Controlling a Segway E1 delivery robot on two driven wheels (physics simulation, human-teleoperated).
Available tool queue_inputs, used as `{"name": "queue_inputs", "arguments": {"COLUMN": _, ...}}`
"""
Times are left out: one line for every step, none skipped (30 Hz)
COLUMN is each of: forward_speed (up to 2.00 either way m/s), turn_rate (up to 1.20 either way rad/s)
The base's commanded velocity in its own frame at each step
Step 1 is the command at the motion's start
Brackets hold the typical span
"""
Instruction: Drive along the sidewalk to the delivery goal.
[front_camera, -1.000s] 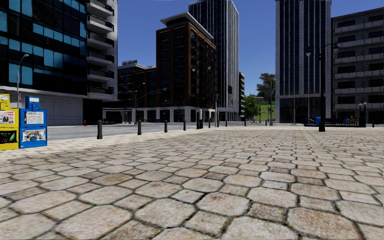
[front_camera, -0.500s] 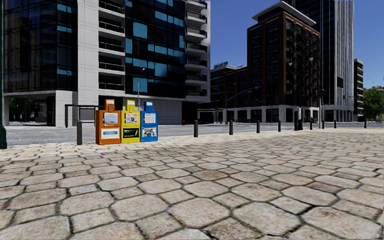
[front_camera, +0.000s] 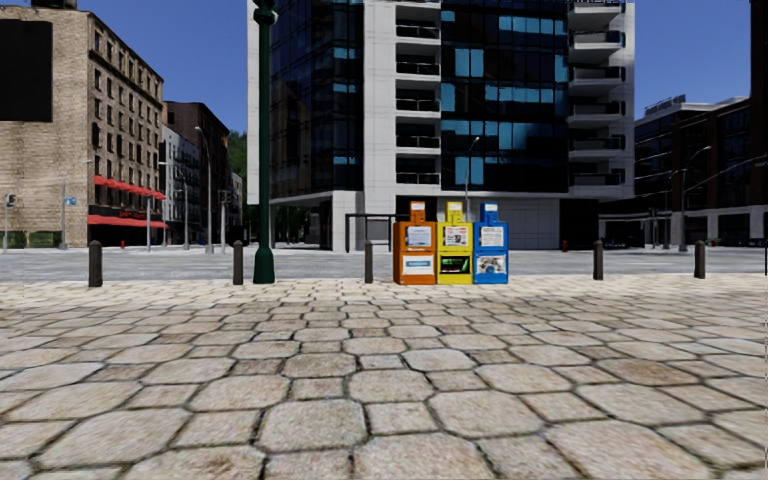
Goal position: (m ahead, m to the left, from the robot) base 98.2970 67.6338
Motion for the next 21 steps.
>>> {"name": "queue_inputs", "arguments": {"forward_speed": 0.00, "turn_rate": 1.01}}
{"name": "queue_inputs", "arguments": {"forward_speed": 0.00, "turn_rate": 1.01}}
{"name": "queue_inputs", "arguments": {"forward_speed": 0.00, "turn_rate": 1.01}}
{"name": "queue_inputs", "arguments": {"forward_speed": 0.00, "turn_rate": 1.01}}
{"name": "queue_inputs", "arguments": {"forward_speed": 0.00, "turn_rate": 1.01}}
{"name": "queue_inputs", "arguments": {"forward_speed": 0.00, "turn_rate": 1.01}}
{"name": "queue_inputs", "arguments": {"forward_speed": 0.00, "turn_rate": 1.01}}
{"name": "queue_inputs", "arguments": {"forward_speed": 0.00, "turn_rate": 1.01}}
{"name": "queue_inputs", "arguments": {"forward_speed": 0.00, "turn_rate": 1.01}}
{"name": "queue_inputs", "arguments": {"forward_speed": 0.00, "turn_rate": 1.01}}
{"name": "queue_inputs", "arguments": {"forward_speed": 0.00, "turn_rate": 1.01}}
{"name": "queue_inputs", "arguments": {"forward_speed": 0.00, "turn_rate": 1.01}}
{"name": "queue_inputs", "arguments": {"forward_speed": 0.00, "turn_rate": 1.01}}
{"name": "queue_inputs", "arguments": {"forward_speed": 0.00, "turn_rate": 1.01}}
{"name": "queue_inputs", "arguments": {"forward_speed": 0.00, "turn_rate": 1.01}}
{"name": "queue_inputs", "arguments": {"forward_speed": 0.00, "turn_rate": 1.01}}
{"name": "queue_inputs", "arguments": {"forward_speed": 0.00, "turn_rate": 1.01}}
{"name": "queue_inputs", "arguments": {"forward_speed": 0.00, "turn_rate": 1.01}}
{"name": "queue_inputs", "arguments": {"forward_speed": 0.00, "turn_rate": 1.01}}
{"name": "queue_inputs", "arguments": {"forward_speed": 0.00, "turn_rate": 1.01}}
{"name": "queue_inputs", "arguments": {"forward_speed": 0.00, "turn_rate": 1.01}}
